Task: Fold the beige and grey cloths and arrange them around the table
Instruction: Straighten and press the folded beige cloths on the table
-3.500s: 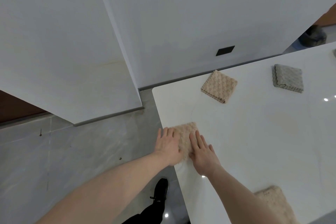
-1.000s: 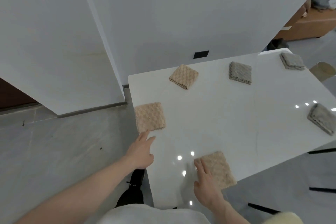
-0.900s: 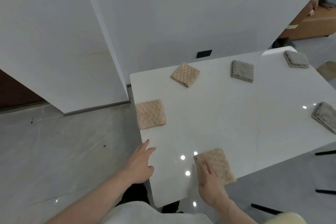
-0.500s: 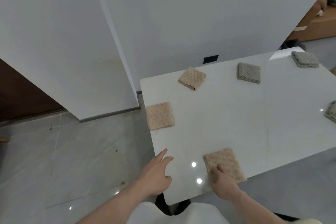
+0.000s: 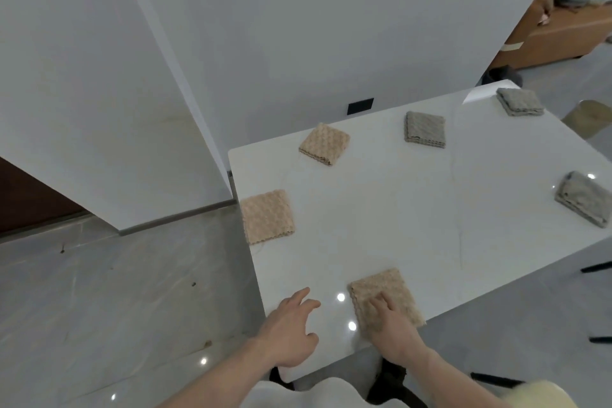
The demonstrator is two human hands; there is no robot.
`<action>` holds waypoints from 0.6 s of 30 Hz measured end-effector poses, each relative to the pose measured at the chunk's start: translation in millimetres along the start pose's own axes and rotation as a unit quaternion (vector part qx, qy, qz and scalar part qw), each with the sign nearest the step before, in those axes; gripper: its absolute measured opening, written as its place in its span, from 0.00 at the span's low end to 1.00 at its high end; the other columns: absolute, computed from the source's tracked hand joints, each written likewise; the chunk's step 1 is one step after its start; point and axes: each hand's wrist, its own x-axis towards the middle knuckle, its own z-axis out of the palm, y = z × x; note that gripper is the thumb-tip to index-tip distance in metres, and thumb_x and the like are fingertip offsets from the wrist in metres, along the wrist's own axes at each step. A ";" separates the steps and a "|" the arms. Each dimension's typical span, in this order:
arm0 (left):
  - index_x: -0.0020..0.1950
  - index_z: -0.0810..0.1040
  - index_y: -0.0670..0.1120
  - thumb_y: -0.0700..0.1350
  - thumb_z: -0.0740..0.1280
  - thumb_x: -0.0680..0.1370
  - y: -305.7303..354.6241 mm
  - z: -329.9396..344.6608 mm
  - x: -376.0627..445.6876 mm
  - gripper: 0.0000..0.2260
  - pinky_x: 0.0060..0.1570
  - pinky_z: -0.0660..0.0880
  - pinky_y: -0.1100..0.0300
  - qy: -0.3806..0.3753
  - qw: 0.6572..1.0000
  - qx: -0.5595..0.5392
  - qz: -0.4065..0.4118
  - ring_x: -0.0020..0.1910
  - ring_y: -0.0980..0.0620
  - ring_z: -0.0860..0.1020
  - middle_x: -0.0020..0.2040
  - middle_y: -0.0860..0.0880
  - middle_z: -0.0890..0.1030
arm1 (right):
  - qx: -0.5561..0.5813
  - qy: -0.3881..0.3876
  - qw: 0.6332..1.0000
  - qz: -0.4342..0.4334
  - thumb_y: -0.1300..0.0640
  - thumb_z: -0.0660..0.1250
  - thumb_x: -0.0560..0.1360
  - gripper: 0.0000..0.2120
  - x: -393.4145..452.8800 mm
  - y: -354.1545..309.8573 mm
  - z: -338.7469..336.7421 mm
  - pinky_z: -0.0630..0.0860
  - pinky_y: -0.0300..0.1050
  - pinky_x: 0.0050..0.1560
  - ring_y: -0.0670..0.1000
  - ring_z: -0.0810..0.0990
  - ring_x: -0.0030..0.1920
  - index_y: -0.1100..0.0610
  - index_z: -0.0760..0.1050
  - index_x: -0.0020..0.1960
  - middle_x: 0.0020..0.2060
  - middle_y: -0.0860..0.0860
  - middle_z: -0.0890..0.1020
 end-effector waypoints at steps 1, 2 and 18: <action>0.80 0.59 0.56 0.49 0.61 0.78 5.7 3.1 5.1 0.30 0.77 0.58 0.54 0.001 1.000 -0.002 -0.004 0.81 0.52 0.52 0.83 0.57 0.48 | -0.003 -0.005 1.000 -0.001 0.57 0.63 0.75 0.32 2.3 5.1 -4.4 0.67 0.47 0.71 0.57 0.64 0.76 0.53 0.59 0.79 0.80 0.53 0.52; 0.81 0.59 0.56 0.49 0.61 0.78 12.0 6.3 10.6 0.30 0.77 0.58 0.55 0.002 1.000 -0.004 -0.010 0.81 0.52 0.52 0.83 0.56 0.48 | -0.007 -0.011 1.000 0.002 0.57 0.63 0.74 0.33 5.7 11.2 -8.2 0.68 0.47 0.71 0.57 0.66 0.75 0.51 0.60 0.78 0.80 0.52 0.52; 0.77 0.65 0.50 0.47 0.62 0.79 172.8 107.0 96.6 0.26 0.71 0.66 0.55 0.006 0.986 -0.065 -0.154 0.73 0.46 0.65 0.77 0.53 0.62 | -0.090 -0.126 0.982 -0.111 0.52 0.64 0.77 0.29 38.9 151.8 -121.0 0.66 0.43 0.72 0.52 0.68 0.74 0.53 0.64 0.77 0.77 0.50 0.58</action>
